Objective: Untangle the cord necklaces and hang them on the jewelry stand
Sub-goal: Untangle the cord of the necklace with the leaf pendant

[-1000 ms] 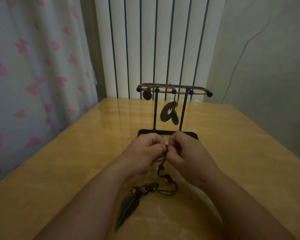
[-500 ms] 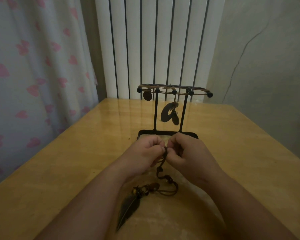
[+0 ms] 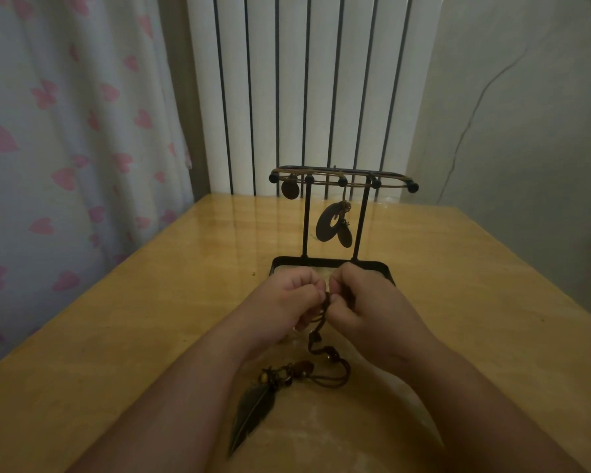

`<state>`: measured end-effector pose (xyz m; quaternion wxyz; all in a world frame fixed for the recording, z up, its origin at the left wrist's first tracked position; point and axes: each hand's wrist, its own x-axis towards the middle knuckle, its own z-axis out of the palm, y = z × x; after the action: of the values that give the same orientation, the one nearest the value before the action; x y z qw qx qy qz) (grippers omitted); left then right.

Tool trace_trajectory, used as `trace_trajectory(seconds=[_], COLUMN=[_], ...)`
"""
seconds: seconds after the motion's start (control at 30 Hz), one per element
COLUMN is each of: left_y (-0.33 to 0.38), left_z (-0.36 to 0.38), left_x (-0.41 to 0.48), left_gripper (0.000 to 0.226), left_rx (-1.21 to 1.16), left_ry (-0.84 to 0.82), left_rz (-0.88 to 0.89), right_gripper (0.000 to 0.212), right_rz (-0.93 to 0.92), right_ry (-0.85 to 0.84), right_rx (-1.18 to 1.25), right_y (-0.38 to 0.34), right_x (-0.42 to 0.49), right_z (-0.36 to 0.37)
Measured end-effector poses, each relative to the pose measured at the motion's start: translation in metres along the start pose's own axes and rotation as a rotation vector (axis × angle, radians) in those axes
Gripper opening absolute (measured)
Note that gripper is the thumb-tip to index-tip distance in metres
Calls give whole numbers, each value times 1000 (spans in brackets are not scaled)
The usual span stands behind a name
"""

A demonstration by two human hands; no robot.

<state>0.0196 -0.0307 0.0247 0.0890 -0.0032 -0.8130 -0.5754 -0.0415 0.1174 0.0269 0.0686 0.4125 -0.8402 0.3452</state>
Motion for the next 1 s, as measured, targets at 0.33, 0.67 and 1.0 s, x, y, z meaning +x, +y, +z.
trace_trajectory(seconds=[0.33,0.67,1.0], left_y=[-2,-4,-2], left_z=[0,-2,-1], left_x=[5,3,2], left_gripper=[20,22,42], left_rx=[-260,-167,-80], left_ry=[-66,9,33], left_rz=[-17,13,-7], right_gripper=[8,10,6], right_rz=[41,61,17], right_ry=[121,118,126], right_rx=[237,278,153], right_y=[-7,-4,1], right_x=[-1,-1,-1], right_z=[6,6,3])
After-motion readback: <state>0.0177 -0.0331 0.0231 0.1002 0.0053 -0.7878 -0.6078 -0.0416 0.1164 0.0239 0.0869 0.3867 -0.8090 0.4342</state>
